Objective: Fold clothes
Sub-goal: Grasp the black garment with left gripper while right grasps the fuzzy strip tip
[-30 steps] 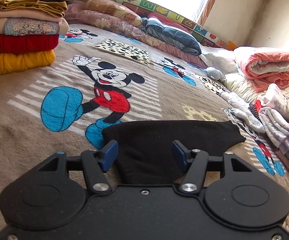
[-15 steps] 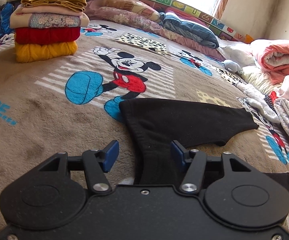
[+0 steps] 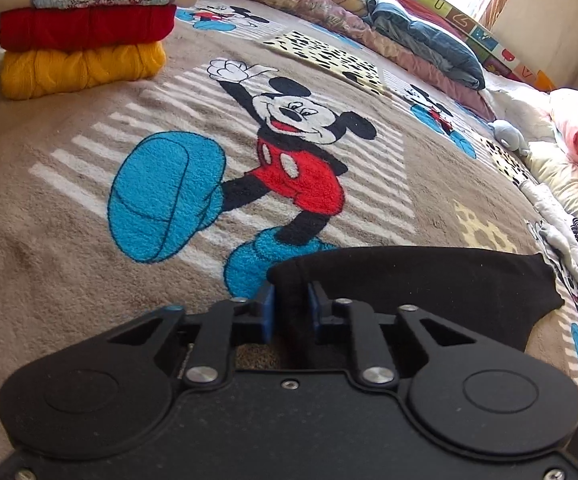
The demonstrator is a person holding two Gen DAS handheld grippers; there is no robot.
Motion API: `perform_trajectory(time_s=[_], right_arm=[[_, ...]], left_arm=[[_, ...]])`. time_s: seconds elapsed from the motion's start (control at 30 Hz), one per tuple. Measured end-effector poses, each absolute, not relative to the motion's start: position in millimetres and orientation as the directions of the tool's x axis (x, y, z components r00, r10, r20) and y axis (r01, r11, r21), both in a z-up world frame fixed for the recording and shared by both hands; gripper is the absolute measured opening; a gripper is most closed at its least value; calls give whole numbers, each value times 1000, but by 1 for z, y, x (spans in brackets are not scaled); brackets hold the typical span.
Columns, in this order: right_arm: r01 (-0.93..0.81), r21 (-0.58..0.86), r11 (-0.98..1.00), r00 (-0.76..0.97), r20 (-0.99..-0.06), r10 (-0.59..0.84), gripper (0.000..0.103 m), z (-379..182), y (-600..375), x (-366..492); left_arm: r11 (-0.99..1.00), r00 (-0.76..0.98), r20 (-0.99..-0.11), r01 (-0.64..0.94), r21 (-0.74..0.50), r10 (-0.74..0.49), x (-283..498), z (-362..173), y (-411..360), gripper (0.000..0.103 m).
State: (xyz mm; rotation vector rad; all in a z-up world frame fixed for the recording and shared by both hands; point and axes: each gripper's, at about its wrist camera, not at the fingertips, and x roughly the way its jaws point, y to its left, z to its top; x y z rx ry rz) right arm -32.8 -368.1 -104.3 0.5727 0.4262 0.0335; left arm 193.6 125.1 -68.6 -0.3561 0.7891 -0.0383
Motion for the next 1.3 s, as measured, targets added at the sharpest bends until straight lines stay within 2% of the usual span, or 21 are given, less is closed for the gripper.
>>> perform_trajectory(time_s=[0.37,0.47,0.5,0.53,0.57,0.87,0.97,1.2,1.3], right_arm=[[123,554,823,889,-430,157,68,-119,-372,-4],[121,549,827,882,-442,165,68,-119,-371,-2],[119,547,828,880,-444,167,68,-119,-371,-2],[118,546,829,879,-446,169,68,-119,-371,-2],[118,551,826,879,-444,171,68,-118,-372,-3],[123,545,829,876,-453,168,68,-117,-376,-12],[131,565,815,876,-450,171,67,-118,-382,-11],[93,631,770,865,-434,251,66,-123,-401,5],[77,657,750,859,-425,284,64,-125,-409,12]], left_arm=[[863,767,-603,-135,-486,-219,184,-72,144,13],[875,758,-620,-145,-462,-202,179,-70,142,25],[879,755,-625,-148,-454,-196,177,-69,141,37],[884,755,-627,-148,-444,-189,174,-68,140,56],[893,766,-616,-133,-430,-182,164,-63,137,57],[867,745,-606,-77,-493,-279,82,-58,132,57],[875,733,-619,-67,-480,-283,70,-59,130,57],[842,712,-613,-57,-537,-343,63,-73,128,56],[835,709,-608,-48,-548,-358,60,-77,125,52]])
